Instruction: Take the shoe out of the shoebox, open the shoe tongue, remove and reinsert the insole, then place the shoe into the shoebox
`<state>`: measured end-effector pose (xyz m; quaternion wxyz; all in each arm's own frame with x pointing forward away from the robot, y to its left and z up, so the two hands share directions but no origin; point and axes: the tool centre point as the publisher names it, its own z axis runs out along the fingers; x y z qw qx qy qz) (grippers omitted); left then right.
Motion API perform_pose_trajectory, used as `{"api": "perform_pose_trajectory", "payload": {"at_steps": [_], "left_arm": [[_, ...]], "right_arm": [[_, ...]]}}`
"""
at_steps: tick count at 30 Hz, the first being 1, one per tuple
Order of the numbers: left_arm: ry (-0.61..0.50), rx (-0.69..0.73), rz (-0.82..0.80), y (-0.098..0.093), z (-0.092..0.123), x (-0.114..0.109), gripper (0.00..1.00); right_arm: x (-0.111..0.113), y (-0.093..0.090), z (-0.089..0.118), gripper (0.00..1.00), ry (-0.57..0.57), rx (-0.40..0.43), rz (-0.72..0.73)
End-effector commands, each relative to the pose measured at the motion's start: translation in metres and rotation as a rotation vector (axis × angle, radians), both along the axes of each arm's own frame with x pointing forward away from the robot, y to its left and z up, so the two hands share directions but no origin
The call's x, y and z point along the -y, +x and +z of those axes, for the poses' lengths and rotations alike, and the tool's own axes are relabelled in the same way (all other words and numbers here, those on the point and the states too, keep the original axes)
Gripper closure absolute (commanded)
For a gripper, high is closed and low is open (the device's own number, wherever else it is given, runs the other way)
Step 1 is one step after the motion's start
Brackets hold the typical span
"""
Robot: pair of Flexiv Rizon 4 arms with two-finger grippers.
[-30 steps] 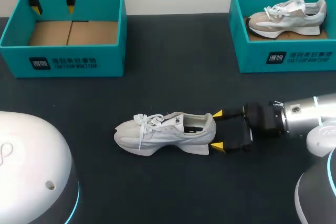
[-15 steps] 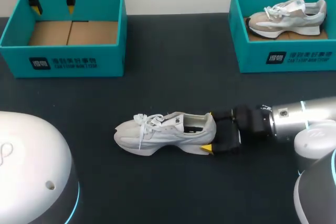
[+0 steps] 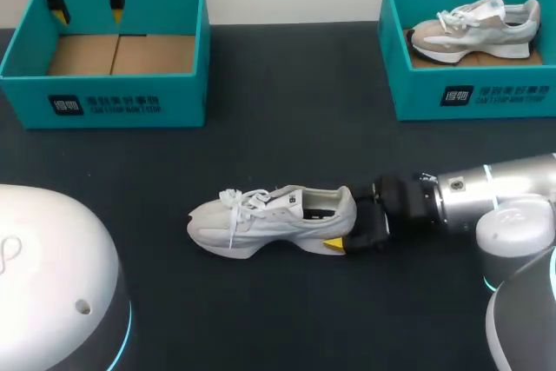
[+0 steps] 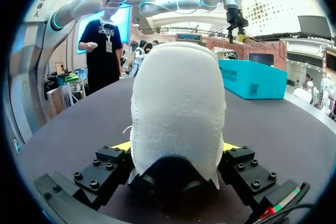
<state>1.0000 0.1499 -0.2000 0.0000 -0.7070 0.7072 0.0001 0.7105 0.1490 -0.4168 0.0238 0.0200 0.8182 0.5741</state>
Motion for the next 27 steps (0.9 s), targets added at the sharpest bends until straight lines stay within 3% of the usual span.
{"api": "perform_pose_trajectory", "payload": {"at_steps": [1, 13, 27], "left_arm": [[0.0, 0.0, 0.0, 0.0, 0.0, 0.0, 0.0], [0.0, 0.0, 0.0, 0.0, 0.0, 0.0, 0.0], [0.0, 0.0, 0.0, 0.0, 0.0, 0.0, 0.0]], "right_arm": [[0.0, 0.005, 0.0, 1.0, -0.018, -0.003, 0.014], [0.029, 0.019, 0.013, 1.0, -0.094, 0.016, 0.024], [0.033, 0.019, -0.007, 1.0, -0.095, -0.029, 0.048]]}}
